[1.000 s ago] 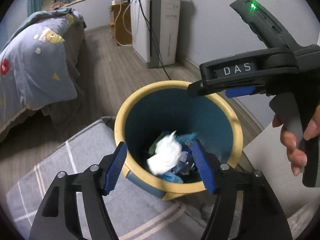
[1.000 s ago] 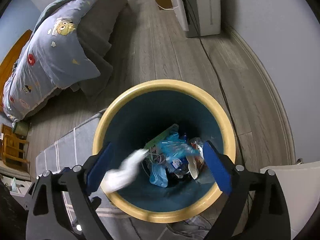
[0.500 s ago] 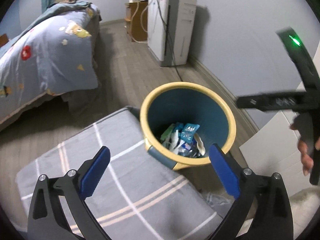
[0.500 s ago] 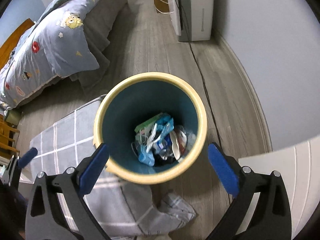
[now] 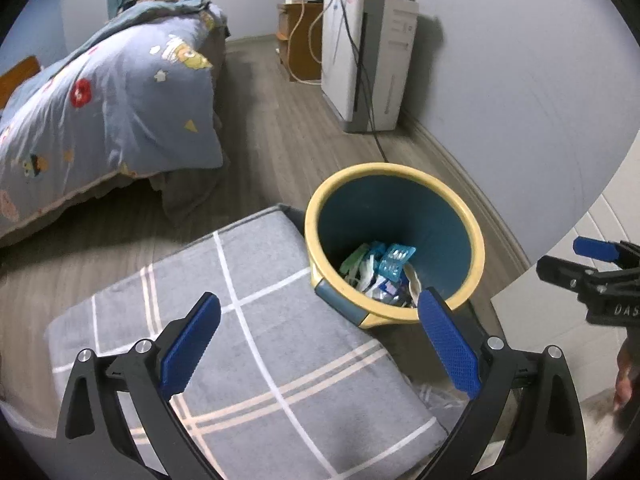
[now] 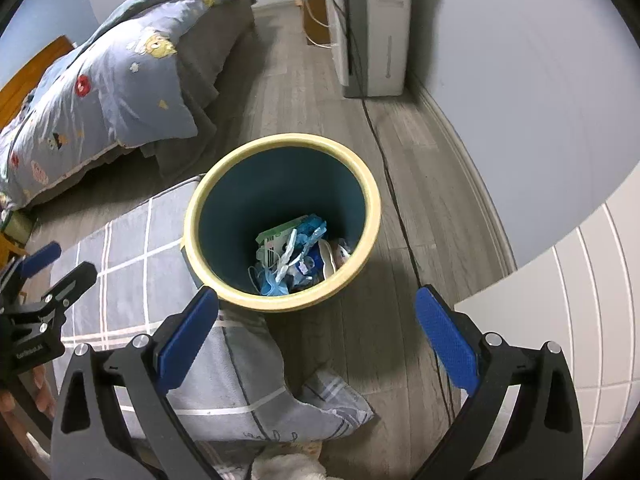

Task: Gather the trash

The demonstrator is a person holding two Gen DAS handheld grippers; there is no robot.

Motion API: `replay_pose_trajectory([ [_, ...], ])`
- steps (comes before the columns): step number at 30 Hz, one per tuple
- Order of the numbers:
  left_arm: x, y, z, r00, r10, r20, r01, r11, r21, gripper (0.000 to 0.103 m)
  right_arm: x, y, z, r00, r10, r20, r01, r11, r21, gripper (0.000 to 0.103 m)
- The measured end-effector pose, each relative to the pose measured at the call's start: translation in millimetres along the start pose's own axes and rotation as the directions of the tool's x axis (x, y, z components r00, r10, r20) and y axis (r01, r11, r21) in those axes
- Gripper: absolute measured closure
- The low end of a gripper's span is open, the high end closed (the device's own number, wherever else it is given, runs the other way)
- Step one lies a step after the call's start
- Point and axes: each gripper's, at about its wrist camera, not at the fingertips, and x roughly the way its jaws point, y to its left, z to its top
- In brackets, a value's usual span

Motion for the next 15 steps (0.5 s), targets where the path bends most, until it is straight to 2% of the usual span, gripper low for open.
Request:
replay_pose_trajectory([
  [4, -3, -4, -1, 1.000, 0.011, 0.017, -0.011, 0.999, 0.042, 0.005, -1, 9, 0, 1.000, -0.006, 0.008, 0.006, 0.999, -0.046, 0.006],
  [15, -1, -3, -5, 1.000, 0.008, -0.003, -0.007, 0.999, 0.038, 0.005, -3, 20, -1, 1.000, -0.017, 0.013, 0.018, 0.996, -0.085, 0.006],
])
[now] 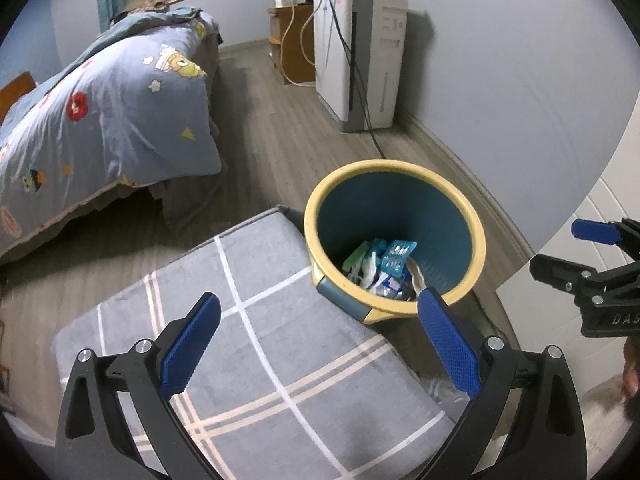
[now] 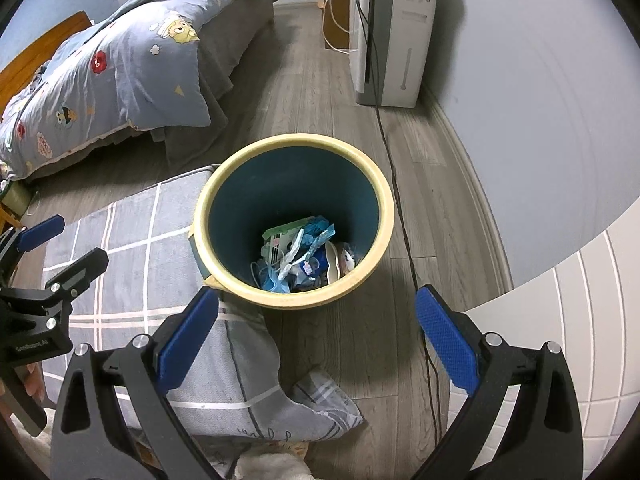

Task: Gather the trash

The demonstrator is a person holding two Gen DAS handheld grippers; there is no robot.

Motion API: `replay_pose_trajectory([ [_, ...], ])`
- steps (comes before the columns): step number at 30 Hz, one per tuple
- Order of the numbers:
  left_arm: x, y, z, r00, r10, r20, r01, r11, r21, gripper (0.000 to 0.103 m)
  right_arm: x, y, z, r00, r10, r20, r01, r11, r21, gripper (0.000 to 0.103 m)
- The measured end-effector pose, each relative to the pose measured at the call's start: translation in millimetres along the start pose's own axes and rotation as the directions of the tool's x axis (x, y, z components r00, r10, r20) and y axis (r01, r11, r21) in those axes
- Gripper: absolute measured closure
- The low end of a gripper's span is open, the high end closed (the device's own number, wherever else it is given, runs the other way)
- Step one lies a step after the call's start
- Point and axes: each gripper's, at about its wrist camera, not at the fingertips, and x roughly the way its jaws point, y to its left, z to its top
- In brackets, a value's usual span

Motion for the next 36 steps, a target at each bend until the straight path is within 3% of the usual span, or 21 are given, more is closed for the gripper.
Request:
replay_pose_trajectory([
  [36, -0.3, -0.1, -0.9, 1.000, 0.007, 0.005, -0.007, 1.000, -0.003, 0.005, 2.1, -5.2, 1.3, 1.000, 0.003, -0.008, -0.003, 1.000, 0.011, 0.006],
])
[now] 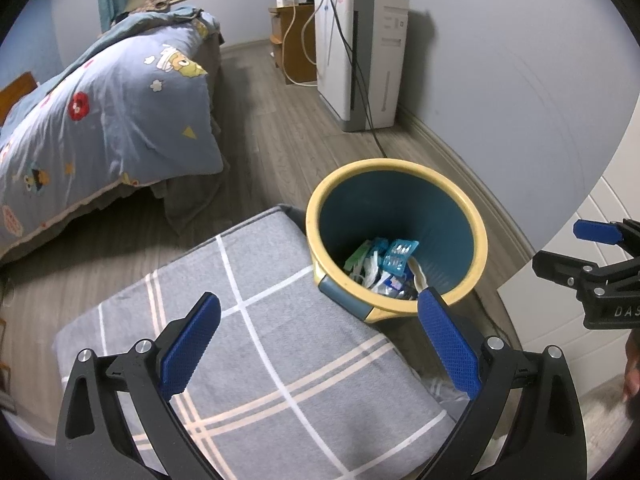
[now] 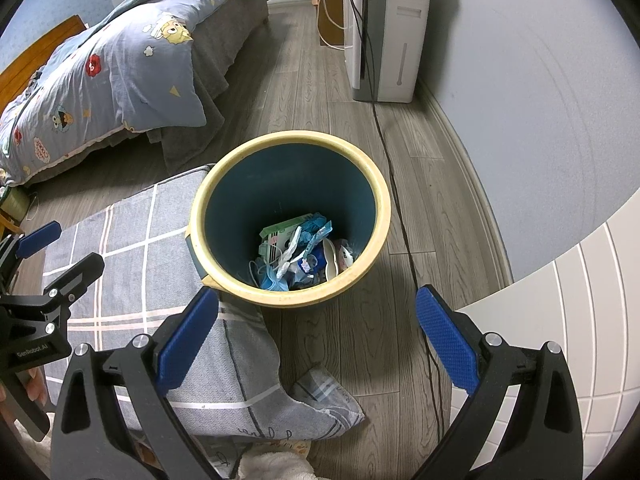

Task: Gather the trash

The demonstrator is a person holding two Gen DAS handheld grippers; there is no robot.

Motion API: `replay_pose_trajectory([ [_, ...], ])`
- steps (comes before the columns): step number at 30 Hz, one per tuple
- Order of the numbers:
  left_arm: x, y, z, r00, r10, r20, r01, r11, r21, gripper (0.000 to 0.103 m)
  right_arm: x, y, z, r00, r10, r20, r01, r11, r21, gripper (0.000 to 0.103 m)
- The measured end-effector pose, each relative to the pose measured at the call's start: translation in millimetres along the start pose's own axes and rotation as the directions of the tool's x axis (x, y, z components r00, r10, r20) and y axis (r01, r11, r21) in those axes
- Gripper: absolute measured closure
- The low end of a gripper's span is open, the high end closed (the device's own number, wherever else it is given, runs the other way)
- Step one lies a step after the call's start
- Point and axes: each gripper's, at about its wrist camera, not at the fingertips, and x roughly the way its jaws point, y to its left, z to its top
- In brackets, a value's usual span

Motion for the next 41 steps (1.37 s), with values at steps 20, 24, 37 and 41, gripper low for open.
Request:
replay_pose_trajectory([
  [20, -1.2, 2.2, 1.3, 1.000, 0.000, -0.002, 0.000, 1.000, 0.000, 0.005, 0.7, -1.3, 0.2, 1.000, 0.001, -0.002, -0.001, 1.000, 0.001, 0.006],
  [24, -1.4, 2.7, 1.1, 1.000, 0.000, -0.002, 0.000, 1.000, 0.003, 0.005, 0.8, -0.9, 0.4, 1.000, 0.001, -0.002, -0.001, 1.000, 0.001, 0.006],
  [37, -2.0, -1.4, -1.3, 0.999, 0.043, 0.001, -0.043, 0.997, 0.060, 0.005, 3.2, -3.7, -6.1, 1.000, 0.005, -0.020, -0.004, 0.999, 0.033, 0.006],
  [41, -9.1, 5.2, -2.5, 0.999, 0.042, -0.003, -0.042, 0.998, 0.036, 0.005, 7.3, -6.7, -5.1, 0.999, 0.003, -0.037, -0.001, 0.998, 0.060, 0.006],
])
